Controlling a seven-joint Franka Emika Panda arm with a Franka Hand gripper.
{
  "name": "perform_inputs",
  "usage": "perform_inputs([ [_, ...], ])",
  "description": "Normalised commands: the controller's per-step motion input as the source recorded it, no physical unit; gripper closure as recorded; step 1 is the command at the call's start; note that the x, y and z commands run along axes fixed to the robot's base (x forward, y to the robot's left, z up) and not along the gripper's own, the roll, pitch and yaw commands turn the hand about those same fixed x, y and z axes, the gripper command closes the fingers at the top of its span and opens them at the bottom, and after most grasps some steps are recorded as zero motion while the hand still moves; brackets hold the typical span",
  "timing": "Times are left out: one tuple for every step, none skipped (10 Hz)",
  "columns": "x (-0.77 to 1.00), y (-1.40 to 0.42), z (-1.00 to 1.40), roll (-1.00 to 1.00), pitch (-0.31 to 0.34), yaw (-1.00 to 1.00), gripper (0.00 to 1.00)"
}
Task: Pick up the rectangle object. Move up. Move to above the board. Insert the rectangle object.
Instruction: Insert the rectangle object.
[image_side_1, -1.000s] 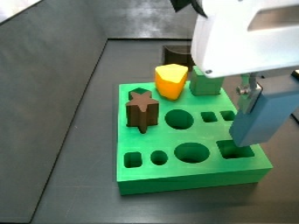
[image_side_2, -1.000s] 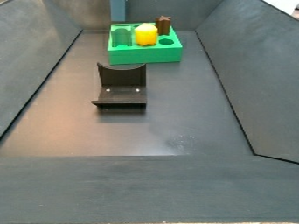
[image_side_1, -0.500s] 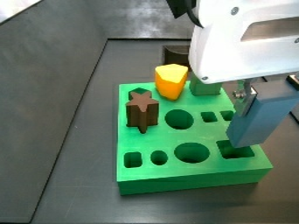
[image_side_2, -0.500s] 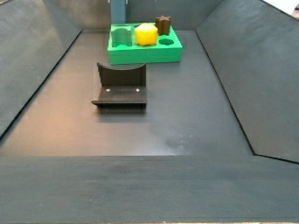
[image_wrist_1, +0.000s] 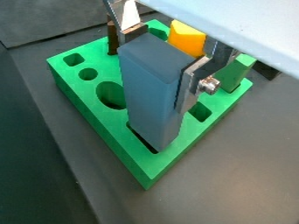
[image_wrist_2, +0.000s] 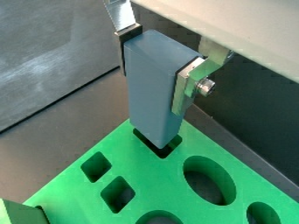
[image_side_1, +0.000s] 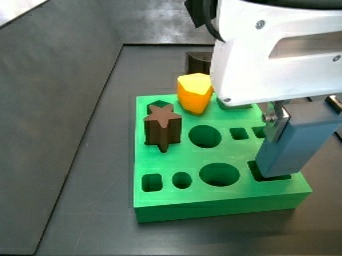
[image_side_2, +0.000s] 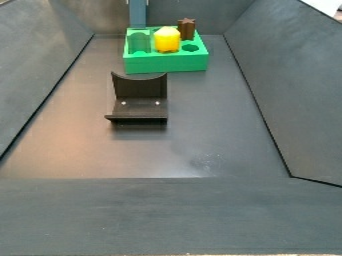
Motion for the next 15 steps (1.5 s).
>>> perform_inputs([
  [0.0, 0.0, -0.13, 0.12, 0.01, 0.0, 1.0],
  [0.0, 0.0, -0.17, 0.14, 0.004, 0.0, 1.0],
  [0.02, 0.0, -0.17, 0.14, 0.0, 0.0, 1.0],
  [0.03, -0.04, -0.18, 0.13, 0.0, 0.0, 1.0],
  [0.08, -0.12, -0.15, 0.11, 0.0, 0.0, 1.0],
  [0.1, -0.2, -0.15, 0.11, 0.0, 0.0, 1.0],
  [0.03, -0.23, -0.14, 0.13, 0.0, -0.01, 1.0],
  [0.0, -0.22, -0.15, 0.13, 0.021, -0.09, 1.0],
  [0.0, -0.17, -0.15, 0.14, 0.083, -0.09, 1.0],
  [0.23, -0.02, -0.12, 0.11, 0.256, -0.2, 1.0],
  [0.34, 0.0, -0.17, 0.09, 0.331, -0.16, 1.0],
  [0.55, 0.1, -0.22, 0.03, 0.467, -0.01, 1.0],
  [0.66, 0.14, -0.27, 0.0, 0.476, 0.0, 1.0],
  [0.67, 0.15, -0.29, 0.0, 0.476, 0.0, 1.0],
  [0.68, 0.19, -0.31, 0.0, 0.46, 0.01, 1.0],
])
